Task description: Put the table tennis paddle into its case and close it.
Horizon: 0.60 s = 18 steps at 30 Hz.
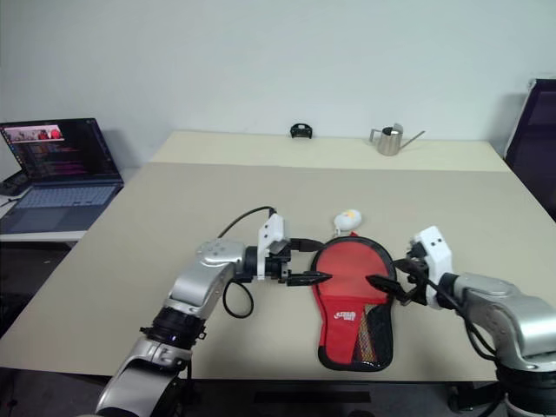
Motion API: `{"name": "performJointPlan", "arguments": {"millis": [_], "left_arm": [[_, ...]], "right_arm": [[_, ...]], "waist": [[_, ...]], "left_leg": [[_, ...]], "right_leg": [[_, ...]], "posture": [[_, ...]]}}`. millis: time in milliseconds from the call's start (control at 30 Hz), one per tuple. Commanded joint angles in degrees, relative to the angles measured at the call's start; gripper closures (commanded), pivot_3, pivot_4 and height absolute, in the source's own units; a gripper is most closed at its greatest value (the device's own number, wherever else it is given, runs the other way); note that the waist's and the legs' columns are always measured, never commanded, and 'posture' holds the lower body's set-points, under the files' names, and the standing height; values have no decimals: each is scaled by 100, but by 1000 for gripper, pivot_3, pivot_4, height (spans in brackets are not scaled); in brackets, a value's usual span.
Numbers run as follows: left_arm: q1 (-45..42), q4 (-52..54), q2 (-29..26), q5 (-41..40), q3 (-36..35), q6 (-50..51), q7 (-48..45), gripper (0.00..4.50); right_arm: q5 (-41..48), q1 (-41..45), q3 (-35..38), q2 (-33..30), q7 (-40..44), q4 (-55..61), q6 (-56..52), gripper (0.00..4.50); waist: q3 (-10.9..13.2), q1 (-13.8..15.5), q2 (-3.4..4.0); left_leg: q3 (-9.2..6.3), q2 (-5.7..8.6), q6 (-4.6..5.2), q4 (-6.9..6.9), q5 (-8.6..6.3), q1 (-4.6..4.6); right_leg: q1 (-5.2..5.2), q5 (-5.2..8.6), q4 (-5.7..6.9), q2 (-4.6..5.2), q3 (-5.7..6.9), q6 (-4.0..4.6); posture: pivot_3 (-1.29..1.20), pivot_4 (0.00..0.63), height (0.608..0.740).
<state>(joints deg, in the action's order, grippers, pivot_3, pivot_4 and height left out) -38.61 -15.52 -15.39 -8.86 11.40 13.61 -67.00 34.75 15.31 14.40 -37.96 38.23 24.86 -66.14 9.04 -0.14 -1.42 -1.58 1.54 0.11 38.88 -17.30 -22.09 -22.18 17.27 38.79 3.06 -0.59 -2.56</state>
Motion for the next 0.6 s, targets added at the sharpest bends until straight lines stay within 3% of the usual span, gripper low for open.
{"name": "performJointPlan", "arguments": {"millis": [33,167,300,600], "left_arm": [[-265,-340,173,169,175,-321,258,775],[-566,-1106,443,470,298,-623,708,775],[-784,-1647,655,668,357,-961,987,6],[-875,-2164,943,812,571,-1325,875,6]], "right_arm": [[422,-134,371,-225,153,390,-103,0],[575,-209,528,-445,159,448,-47,0],[606,-203,567,-562,96,373,48,0],[667,-159,534,-632,90,396,126,0]], "waist": [[2,0,0],[7,17,1],[9,7,-1],[10,10,-1]], "left_leg": [[0,0,0,0,0,0],[3,2,2,5,0,-2],[4,2,2,3,0,-2],[5,2,1,3,0,-4]], "right_leg": [[0,0,-1,0,0,0],[2,0,0,1,0,0],[0,0,1,-1,-1,-1],[-1,0,0,0,-2,-1]], "posture": [[0,150,740],[0,150,740],[0,150,740],[0,150,740]]}}
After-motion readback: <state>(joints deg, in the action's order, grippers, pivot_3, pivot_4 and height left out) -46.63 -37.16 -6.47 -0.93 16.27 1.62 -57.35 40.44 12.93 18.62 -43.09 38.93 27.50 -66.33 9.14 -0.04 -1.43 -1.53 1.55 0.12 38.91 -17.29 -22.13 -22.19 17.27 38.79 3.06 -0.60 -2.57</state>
